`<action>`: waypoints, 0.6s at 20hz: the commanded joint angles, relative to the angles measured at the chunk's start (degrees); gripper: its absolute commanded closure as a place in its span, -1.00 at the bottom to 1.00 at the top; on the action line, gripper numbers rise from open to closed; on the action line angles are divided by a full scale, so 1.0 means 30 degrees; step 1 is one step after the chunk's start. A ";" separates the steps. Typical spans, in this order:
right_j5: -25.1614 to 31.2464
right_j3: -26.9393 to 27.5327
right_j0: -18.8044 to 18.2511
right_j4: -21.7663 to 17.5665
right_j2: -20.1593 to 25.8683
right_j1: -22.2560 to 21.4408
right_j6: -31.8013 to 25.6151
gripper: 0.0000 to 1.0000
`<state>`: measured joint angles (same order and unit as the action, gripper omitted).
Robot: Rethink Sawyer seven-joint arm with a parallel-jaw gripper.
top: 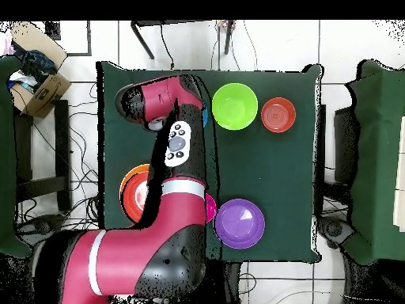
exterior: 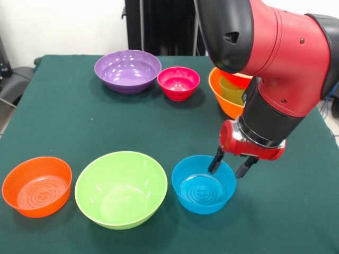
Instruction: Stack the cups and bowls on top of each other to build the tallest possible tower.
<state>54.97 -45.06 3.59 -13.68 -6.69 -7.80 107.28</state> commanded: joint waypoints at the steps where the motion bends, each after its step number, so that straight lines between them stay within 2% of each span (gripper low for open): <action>1: -0.2524 -0.2260 0.0426 0.0123 0.0956 0.0924 0.3632 -1.00; 12: -0.4081 -0.2918 0.0465 0.0575 0.1109 0.1057 0.3251 -1.00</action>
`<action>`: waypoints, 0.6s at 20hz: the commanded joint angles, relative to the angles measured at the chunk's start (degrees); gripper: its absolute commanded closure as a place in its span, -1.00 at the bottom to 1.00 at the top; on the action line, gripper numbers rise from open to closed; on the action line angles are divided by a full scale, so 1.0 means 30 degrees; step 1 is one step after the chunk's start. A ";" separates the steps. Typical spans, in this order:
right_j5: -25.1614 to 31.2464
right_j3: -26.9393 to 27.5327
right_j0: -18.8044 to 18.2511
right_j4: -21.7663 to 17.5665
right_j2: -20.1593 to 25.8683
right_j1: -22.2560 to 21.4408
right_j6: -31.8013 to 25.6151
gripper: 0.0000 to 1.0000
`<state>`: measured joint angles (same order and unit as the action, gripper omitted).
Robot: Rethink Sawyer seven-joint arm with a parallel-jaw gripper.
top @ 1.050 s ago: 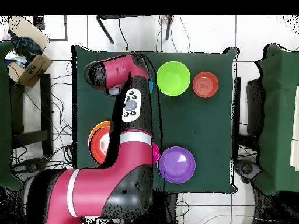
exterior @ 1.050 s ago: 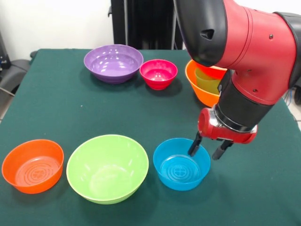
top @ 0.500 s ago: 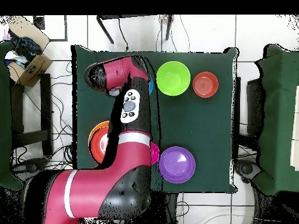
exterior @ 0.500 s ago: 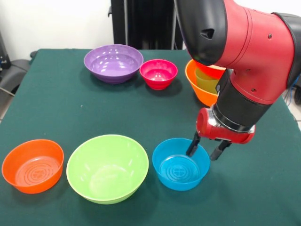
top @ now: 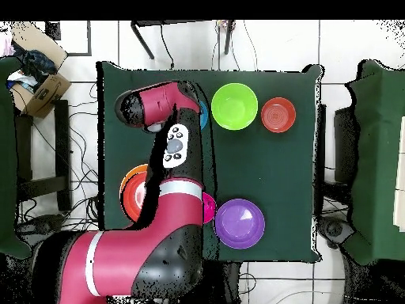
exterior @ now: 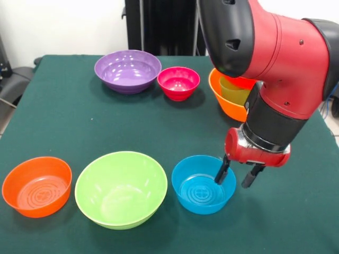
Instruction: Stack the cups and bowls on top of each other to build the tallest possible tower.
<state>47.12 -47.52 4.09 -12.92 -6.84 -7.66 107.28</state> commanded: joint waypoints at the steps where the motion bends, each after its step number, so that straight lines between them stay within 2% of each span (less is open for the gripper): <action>1: -0.1595 -0.2032 0.0360 0.0302 0.1063 0.1107 0.3388 -1.00; 12: -0.1957 -0.1301 0.0657 0.0483 0.0064 0.2110 0.4047 -1.00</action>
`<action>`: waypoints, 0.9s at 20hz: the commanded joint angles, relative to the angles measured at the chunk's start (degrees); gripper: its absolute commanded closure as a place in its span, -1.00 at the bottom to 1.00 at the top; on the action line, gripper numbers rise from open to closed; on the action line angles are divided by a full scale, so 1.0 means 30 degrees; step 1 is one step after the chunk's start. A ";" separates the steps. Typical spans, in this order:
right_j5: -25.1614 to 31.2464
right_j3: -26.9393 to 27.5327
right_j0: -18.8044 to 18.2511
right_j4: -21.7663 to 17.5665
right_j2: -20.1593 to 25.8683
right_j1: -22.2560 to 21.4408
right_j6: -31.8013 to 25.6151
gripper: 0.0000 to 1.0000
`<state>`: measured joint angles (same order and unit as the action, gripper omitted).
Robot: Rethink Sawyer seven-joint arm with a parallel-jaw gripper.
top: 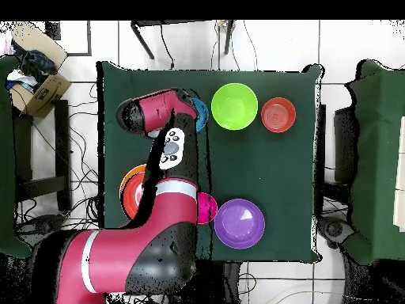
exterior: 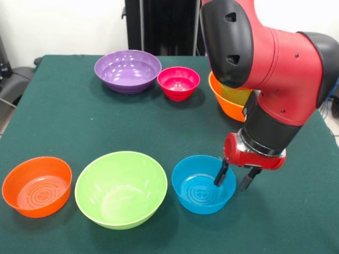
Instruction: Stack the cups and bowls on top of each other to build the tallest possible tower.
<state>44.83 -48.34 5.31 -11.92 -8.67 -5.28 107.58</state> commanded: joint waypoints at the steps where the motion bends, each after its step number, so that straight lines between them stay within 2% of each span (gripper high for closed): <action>1: -0.1178 -0.0868 0.0278 0.0182 0.0594 0.1443 0.4032 -1.00; 4: -0.1236 -0.0594 0.0420 0.0353 0.0319 0.1747 0.4475 -1.00; 5: -0.1237 -0.0508 0.0489 0.0514 0.0151 0.1855 0.4541 1.00; 11: -0.1221 -0.0857 0.0367 0.0875 0.0190 0.1576 0.4589 1.00; 13: -0.1258 -0.1791 0.0408 0.1074 0.0120 0.0366 0.4606 1.00; 18: -0.0127 -0.4353 -0.0081 0.1928 0.0772 -0.3637 0.2355 1.00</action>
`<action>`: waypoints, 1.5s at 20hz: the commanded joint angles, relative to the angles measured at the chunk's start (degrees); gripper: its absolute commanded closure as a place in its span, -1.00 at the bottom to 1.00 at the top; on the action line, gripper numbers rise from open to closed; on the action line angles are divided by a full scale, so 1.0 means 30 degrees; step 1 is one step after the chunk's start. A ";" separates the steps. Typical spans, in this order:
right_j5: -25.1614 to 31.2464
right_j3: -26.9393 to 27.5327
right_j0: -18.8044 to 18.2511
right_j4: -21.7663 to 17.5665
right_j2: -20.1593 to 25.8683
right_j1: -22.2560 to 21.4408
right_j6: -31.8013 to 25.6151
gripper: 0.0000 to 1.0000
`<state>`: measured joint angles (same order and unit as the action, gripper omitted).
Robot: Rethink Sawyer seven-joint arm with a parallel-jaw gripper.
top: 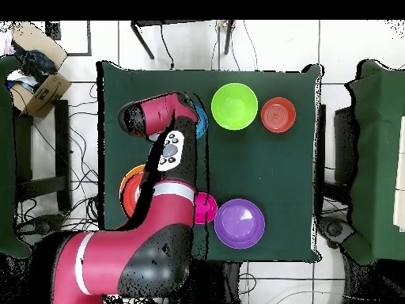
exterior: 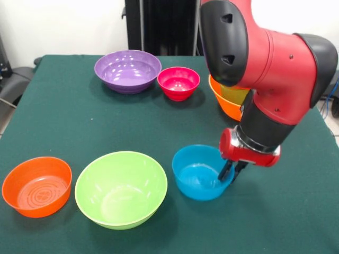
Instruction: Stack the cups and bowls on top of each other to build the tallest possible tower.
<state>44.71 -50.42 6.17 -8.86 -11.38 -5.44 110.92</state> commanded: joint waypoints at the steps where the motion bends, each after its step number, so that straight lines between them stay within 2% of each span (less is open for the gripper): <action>1: -0.0206 -0.4058 -0.0453 0.1033 0.1702 -0.4307 0.1080 1.00; 3: -0.0100 -0.4582 -0.0452 0.1305 0.1524 -0.5455 0.1303 1.00; 8: 0.1882 -0.5459 -0.0585 0.2440 0.1693 -0.7459 0.1065 1.00; 12: 0.1982 -0.6420 -0.0769 0.2995 0.1856 -0.8729 0.0667 1.00; 18: 0.2919 -0.8176 -0.0507 0.2835 0.1370 -1.0137 -0.0123 1.00; 24: 0.1366 -1.1444 -0.0015 0.2711 0.1415 -1.1479 0.0397 1.00; 30: 0.0393 -1.3238 0.0659 0.2626 0.1460 -1.2273 0.1286 1.00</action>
<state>46.57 -77.50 6.07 -0.47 -11.31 -40.46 110.92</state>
